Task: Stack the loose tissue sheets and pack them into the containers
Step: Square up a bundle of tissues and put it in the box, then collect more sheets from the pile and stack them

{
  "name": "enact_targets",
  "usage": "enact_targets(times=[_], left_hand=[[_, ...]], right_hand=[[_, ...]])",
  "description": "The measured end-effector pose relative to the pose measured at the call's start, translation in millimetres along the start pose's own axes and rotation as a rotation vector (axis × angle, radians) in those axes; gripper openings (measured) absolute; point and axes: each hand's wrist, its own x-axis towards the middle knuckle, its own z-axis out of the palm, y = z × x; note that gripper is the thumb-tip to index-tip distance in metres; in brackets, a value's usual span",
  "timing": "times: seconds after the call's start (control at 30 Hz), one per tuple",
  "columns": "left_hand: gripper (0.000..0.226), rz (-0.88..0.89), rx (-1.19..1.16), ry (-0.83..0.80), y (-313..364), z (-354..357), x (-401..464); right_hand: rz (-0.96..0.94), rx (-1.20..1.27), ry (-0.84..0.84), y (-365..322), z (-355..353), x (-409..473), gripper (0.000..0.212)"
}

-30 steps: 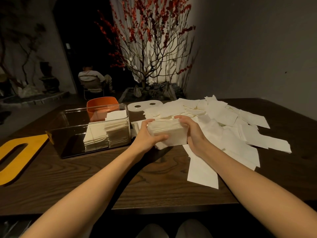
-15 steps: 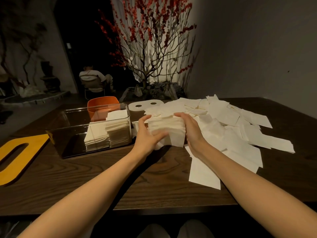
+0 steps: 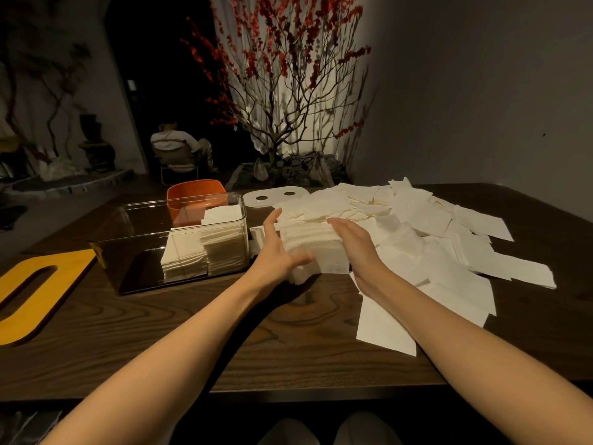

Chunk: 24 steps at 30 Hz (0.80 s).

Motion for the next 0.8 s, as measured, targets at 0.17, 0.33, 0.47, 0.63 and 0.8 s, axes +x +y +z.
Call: enact_targets(times=[0.17, 0.33, 0.47, 0.63, 0.8], left_hand=[[0.086, 0.388, 0.455, 0.070, 2.7, -6.1, -1.9], [0.054, 0.434, 0.738, 0.014, 4.0, -8.7, -6.7], [0.059, 0.379, 0.712, 0.109, 5.4, -9.1, -6.8], [0.060, 0.356, 0.728, 0.071, 6.3, -4.4, -9.4], [0.087, 0.188, 0.491, 0.040, 9.3, -3.0, -8.4]], right_hand=[[0.023, 0.064, 0.009, -4.7, -3.3, 2.4, 0.030], [0.024, 0.008, 0.099, -1.7, 2.6, 2.2, 0.020], [0.072, 0.019, 0.103, -3.6, -0.7, 0.6, 0.018], [0.059, 0.046, 0.026, -8.1, 1.4, -4.8, 0.022], [0.030, 0.067, 0.071, -5.8, 0.6, 1.1, 0.014]])
